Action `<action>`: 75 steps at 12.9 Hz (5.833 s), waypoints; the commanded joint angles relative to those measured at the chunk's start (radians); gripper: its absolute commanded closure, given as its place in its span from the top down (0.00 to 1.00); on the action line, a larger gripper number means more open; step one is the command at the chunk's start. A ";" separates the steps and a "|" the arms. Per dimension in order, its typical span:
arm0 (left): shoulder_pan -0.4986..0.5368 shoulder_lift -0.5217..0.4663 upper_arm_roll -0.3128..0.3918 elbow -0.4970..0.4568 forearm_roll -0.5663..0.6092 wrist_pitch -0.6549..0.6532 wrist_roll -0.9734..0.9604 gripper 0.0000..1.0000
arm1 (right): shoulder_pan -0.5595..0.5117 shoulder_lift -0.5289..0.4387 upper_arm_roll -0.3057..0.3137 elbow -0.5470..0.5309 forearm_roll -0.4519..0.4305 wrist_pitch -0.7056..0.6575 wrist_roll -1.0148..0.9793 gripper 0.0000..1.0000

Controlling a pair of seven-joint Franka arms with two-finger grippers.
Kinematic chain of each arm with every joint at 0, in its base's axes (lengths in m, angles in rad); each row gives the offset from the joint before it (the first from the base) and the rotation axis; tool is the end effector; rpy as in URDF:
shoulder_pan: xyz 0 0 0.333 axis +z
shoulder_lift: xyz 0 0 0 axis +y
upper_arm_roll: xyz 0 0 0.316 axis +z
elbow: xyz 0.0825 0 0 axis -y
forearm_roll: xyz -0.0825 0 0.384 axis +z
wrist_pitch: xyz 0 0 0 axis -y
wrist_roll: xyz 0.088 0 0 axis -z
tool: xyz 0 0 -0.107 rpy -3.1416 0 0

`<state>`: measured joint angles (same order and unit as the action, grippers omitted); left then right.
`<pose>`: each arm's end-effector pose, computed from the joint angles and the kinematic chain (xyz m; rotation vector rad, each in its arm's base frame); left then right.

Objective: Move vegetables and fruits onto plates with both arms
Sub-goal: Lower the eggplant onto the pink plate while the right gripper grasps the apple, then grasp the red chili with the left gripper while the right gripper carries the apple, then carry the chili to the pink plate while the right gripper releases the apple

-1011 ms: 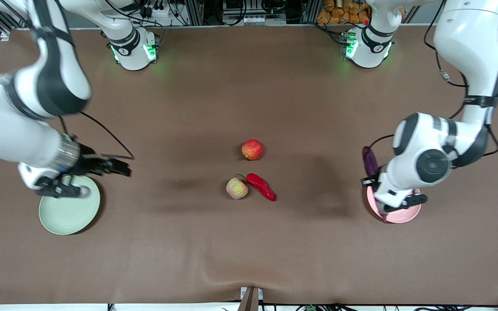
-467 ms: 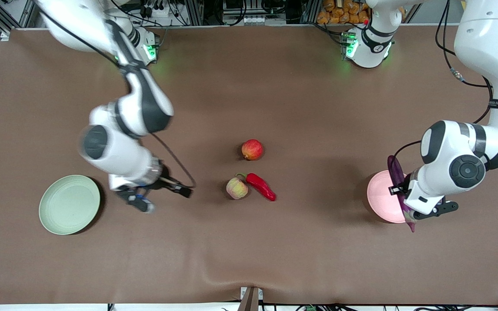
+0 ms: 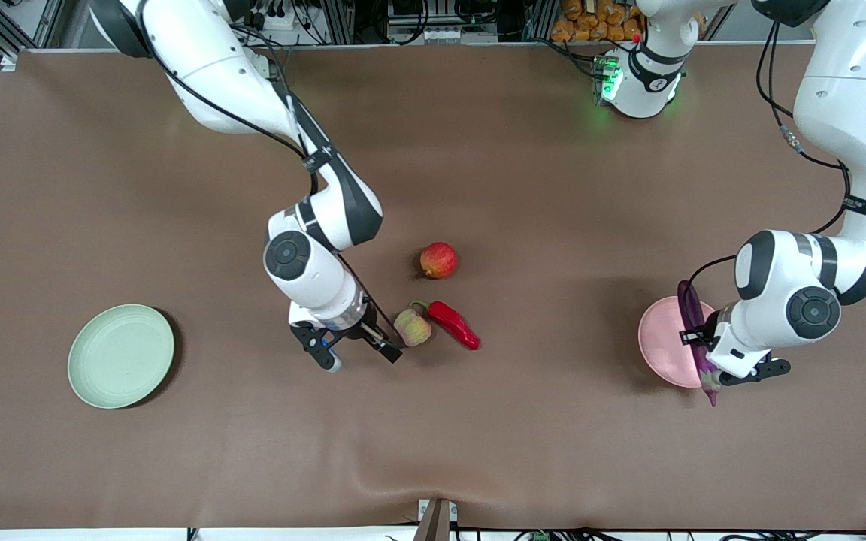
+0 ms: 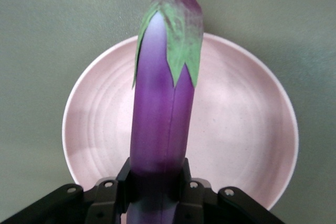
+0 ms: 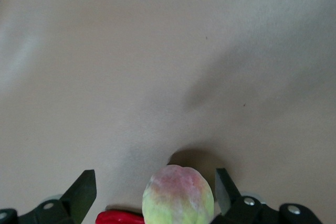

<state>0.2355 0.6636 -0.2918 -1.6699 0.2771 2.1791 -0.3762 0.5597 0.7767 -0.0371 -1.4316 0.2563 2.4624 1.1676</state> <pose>0.6682 -0.0076 0.2211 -3.0627 -0.2996 0.1650 0.6471 0.3793 0.2571 -2.6138 1.1208 -0.0692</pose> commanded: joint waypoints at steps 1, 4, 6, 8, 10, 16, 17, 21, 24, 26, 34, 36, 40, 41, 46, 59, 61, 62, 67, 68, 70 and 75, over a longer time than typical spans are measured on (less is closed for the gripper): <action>0.005 -0.021 -0.010 -0.031 0.019 0.011 0.002 0.00 | 0.031 0.068 -0.012 0.072 0.008 -0.003 0.076 1.00; 0.010 -0.022 -0.012 -0.056 0.019 0.031 0.002 0.00 | 0.046 0.096 -0.012 0.100 0.011 -0.005 0.101 1.00; 0.010 -0.025 -0.012 -0.068 0.016 0.036 0.002 0.00 | 0.069 0.111 -0.014 0.100 0.005 -0.003 0.103 1.00; 0.010 -0.028 -0.012 -0.073 0.014 0.036 0.002 0.00 | 0.077 0.124 -0.014 0.100 0.005 -0.002 0.110 1.00; 0.010 -0.029 -0.012 -0.074 0.014 0.038 0.002 0.00 | 0.088 0.131 -0.014 0.100 0.000 -0.002 0.107 1.00; 0.002 -0.035 -0.013 -0.059 0.014 0.038 0.003 1.00 | 0.091 0.119 -0.015 0.100 -0.044 -0.051 0.093 0.00; 0.002 -0.041 -0.015 -0.045 0.014 0.034 0.002 1.00 | 0.082 0.105 -0.017 0.109 -0.043 -0.115 0.093 0.00; -0.005 -0.105 -0.035 -0.012 0.014 -0.014 -0.003 1.00 | 0.003 0.084 -0.018 0.247 -0.041 -0.391 -0.036 0.00; -0.008 -0.111 -0.102 0.077 0.008 -0.165 -0.039 1.00 | -0.120 0.018 -0.017 0.258 -0.032 -0.587 -0.291 0.00; -0.008 -0.116 -0.159 0.082 0.007 -0.183 -0.154 1.00 | -0.229 -0.034 -0.014 0.258 -0.031 -0.727 -0.525 0.00; -0.388 0.065 -0.184 0.284 0.014 -0.145 -0.933 1.00 | -0.610 -0.071 -0.050 0.249 -0.179 -0.875 -1.437 0.00; -0.520 0.114 -0.109 0.341 0.013 -0.108 -1.036 1.00 | -0.674 -0.065 -0.050 0.225 -0.244 -0.805 -1.589 0.00; -0.729 0.227 0.046 0.446 0.004 -0.015 -1.214 1.00 | -0.733 -0.068 -0.049 0.074 -0.241 -0.686 -1.671 0.00; -0.745 0.241 0.052 0.447 0.004 0.019 -1.239 1.00 | -0.735 -0.062 -0.049 0.051 -0.239 -0.645 -1.668 0.00; -0.795 0.310 0.071 0.466 0.004 0.111 -1.328 1.00 | -0.744 -0.031 -0.049 0.020 -0.227 -0.551 -1.660 0.22; -0.748 0.276 0.109 0.461 0.004 0.080 -1.249 0.00 | -0.703 -0.019 -0.024 0.095 -0.193 -0.648 -1.553 1.00; -0.664 0.199 0.066 0.461 -0.019 -0.014 -1.120 0.00 | -0.644 -0.023 -0.017 0.178 -0.198 -0.802 -1.351 1.00; -0.633 0.170 0.057 0.461 -0.033 -0.062 -1.063 0.00 | -0.611 -0.025 -0.009 0.209 -0.196 -0.865 -1.254 1.00; -0.480 -0.013 0.036 0.397 -0.156 -0.205 -0.697 0.00 | -0.517 -0.048 0.060 0.237 0.008 -0.939 -0.750 1.00; -0.429 -0.062 0.014 0.351 -0.183 -0.220 -0.619 0.00 | -0.503 -0.048 0.080 0.237 0.070 -0.927 -0.664 1.00; -0.313 -0.155 -0.027 0.244 -0.191 -0.222 -0.436 0.00 | -0.462 -0.047 0.100 0.237 0.156 -0.877 -0.553 1.00; -0.134 -0.232 -0.078 0.058 -0.182 -0.197 -0.199 0.00 | -0.181 -0.036 0.091 0.204 0.147 -0.607 -0.188 1.00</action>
<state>0.0756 0.4867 -0.3536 -1.5006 0.1074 1.9481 -0.6216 0.2699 0.7409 0.0739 -1.2063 0.4025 1.7695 0.8365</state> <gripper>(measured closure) 0.665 0.000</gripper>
